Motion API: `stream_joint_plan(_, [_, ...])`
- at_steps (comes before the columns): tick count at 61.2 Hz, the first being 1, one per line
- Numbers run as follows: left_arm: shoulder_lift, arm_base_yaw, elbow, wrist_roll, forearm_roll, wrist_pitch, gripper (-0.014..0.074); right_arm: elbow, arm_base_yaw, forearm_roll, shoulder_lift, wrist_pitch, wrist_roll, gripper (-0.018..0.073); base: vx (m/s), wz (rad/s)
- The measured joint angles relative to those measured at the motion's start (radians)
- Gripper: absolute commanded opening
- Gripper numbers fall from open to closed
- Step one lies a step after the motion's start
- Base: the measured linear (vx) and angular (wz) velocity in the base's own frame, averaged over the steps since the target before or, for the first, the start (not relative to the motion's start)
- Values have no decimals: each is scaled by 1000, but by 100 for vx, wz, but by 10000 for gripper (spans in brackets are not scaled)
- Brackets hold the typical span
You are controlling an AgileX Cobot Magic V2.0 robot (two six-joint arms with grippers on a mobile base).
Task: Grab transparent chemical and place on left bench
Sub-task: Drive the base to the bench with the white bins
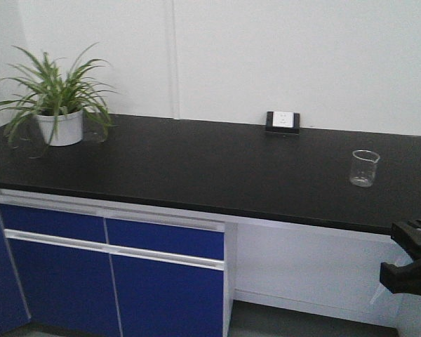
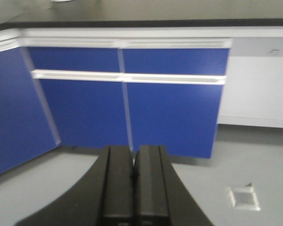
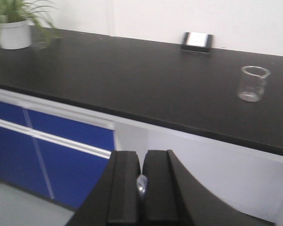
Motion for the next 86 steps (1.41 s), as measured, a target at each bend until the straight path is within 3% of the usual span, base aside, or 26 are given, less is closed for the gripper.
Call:
stream_joint_plan(45, [0, 0, 0, 0, 0, 0, -3, 0, 0, 0, 0, 2, 0, -4, -27, 60])
stream_joint_plan(86, [0, 0, 0, 0, 0, 0, -3, 0, 0, 0, 0, 2, 0, -4, -1, 82])
